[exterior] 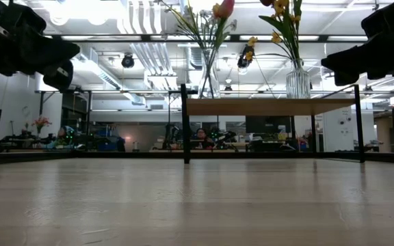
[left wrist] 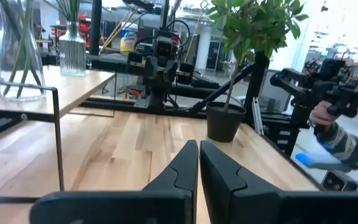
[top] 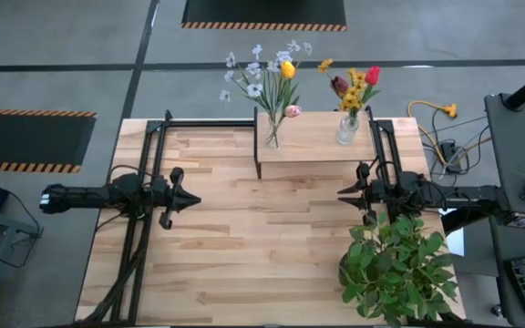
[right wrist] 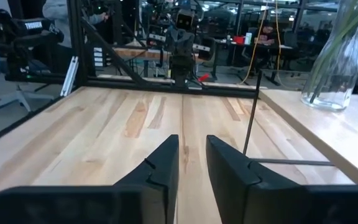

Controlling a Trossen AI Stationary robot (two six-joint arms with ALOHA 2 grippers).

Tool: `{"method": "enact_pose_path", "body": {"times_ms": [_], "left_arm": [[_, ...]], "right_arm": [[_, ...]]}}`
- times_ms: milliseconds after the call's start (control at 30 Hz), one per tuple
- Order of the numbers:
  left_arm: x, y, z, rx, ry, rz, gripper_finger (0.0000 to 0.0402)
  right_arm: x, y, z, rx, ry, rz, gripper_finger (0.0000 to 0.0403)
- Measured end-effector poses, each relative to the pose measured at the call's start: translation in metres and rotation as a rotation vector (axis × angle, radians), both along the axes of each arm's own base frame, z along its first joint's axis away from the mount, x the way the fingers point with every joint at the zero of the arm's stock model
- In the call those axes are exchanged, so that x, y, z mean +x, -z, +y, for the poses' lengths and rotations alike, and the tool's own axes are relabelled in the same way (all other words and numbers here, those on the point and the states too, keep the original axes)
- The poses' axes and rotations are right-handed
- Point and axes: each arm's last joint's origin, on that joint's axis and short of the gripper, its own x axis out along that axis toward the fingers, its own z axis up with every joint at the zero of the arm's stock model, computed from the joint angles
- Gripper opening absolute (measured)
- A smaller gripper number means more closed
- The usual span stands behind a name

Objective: Pick and place flowers into a vace then onto a shelf
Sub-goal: Return to Home Position

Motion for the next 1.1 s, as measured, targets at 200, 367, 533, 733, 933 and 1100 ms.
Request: {"method": "enact_pose_path", "body": {"times_ms": [200,367,533,733,933,1100], "left_arm": [[0.001,0.0,0.0,-0.055,0.0,0.013,0.0],[0.001,0.001,0.0,-0.056,0.0,0.022,0.0],[0.002,0.003,0.0,-0.056,-0.001,0.041,0.0],[0.004,0.005,0.0,-0.055,-0.003,0.07,0.0],[0.006,0.008,0.0,-0.055,-0.004,0.102,0.0],[0.007,0.01,0.0,-0.055,-0.005,0.126,0.0]], "right_arm": [[0.0,0.0,0.0,0.016,0.0,0.0,0.0063],[0.0,0.0,0.0,0.008,0.0,-0.001,0.0066],[0.0,0.0,0.0,0.08,0.002,0.002,0.0073],[0.0,0.0,0.0,0.103,0.002,0.002,0.0081],[0.0,0.0,0.0,0.103,0.002,0.002,0.0086],[0.0,0.0,0.0,0.103,0.002,0.003,0.0082]]}}
